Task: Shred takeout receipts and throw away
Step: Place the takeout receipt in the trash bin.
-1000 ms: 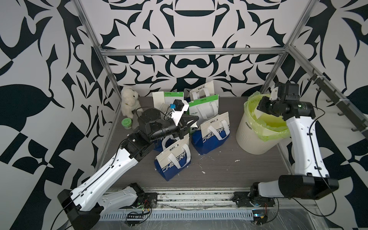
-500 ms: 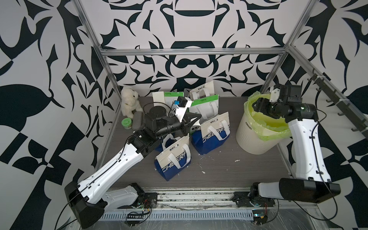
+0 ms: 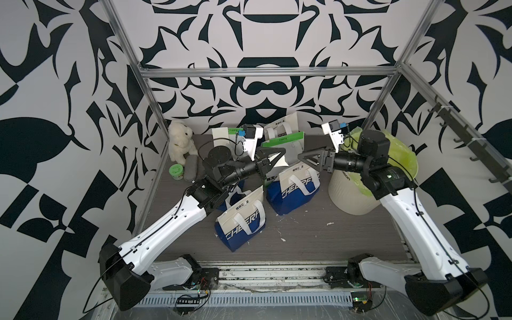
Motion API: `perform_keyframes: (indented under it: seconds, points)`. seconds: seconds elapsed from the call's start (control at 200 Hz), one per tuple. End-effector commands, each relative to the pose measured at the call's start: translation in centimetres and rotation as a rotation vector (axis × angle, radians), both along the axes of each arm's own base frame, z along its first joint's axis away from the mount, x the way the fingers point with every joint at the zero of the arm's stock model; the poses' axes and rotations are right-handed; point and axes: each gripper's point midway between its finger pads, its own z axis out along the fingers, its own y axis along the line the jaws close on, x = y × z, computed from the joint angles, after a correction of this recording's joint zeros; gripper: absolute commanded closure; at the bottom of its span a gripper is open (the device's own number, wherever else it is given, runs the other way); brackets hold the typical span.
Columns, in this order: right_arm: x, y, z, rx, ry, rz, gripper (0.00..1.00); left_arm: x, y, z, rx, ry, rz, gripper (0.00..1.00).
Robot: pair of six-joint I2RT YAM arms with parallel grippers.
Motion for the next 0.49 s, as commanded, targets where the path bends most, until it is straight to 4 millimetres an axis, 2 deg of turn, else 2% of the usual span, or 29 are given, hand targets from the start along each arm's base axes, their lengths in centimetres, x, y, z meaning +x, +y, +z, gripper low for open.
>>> perform_keyframes:
  seconds: [0.0,0.145,0.28,0.49]
  points:
    - [-1.8,2.2,2.3,0.054,-0.139,0.121,0.38,-0.2,-0.3,0.8,-0.061,0.027,-0.036,1.0]
    - [-2.8,4.3,2.3,0.052,-0.138,0.192,0.42,0.0,-0.6,0.4,-0.068,0.062,-0.046,1.0]
    - [-3.2,4.8,2.5,0.052,-0.148,0.2,0.47,0.1,-0.7,0.3,-0.072,0.075,-0.048,1.0]
    - [-2.5,4.8,3.1,0.066,-0.142,0.153,0.75,0.2,-0.9,-0.2,-0.059,0.085,-0.053,1.0]
